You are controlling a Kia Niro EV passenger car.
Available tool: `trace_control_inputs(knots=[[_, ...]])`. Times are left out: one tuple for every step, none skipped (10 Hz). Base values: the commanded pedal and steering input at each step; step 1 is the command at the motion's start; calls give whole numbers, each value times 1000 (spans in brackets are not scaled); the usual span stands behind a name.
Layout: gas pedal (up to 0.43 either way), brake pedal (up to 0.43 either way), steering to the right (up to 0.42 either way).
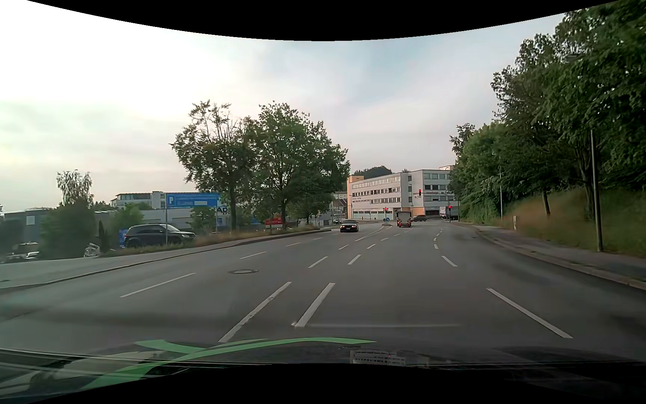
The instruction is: Follow the waypoints while adhering to traffic rules and regulations
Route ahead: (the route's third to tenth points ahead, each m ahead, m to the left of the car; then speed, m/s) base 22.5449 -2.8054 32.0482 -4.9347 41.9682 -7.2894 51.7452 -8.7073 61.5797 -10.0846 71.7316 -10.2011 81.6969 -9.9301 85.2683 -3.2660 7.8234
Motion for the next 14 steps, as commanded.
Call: trace_control_inputs(knots=[[0, 0, 30], [0, 0, 30], [0, 0, 30], [0, 0, 32], [0, 0, 35], [0, 0, 37], [0, 0, 38], [0, 0, 39], [0, 0, 39], [0, 0, 39], [0, 0, 39], [0, 0, 39], [0, 0, 39], [0, 0, 38]])
